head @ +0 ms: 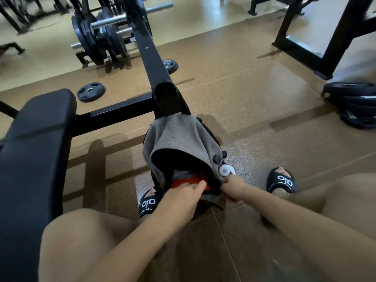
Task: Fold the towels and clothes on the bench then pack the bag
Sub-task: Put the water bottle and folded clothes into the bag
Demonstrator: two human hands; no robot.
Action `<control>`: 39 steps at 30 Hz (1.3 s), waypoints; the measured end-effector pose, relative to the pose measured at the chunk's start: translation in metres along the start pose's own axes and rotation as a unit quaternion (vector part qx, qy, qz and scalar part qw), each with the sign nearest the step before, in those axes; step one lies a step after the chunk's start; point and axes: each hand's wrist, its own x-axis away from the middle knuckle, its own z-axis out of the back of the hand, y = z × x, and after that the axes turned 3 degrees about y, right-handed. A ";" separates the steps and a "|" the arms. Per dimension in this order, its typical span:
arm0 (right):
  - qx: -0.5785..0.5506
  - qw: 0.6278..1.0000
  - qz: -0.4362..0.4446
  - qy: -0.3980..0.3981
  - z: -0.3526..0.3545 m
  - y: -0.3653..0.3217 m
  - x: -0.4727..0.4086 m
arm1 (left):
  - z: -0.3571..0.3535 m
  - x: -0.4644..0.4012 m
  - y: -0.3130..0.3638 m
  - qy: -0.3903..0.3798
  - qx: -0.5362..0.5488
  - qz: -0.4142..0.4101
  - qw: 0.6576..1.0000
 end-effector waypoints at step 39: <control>0.208 0.871 0.419 0.150 0.036 -0.029 0.049 | 0.032 -0.030 0.030 0.176 -0.015 0.193 0.965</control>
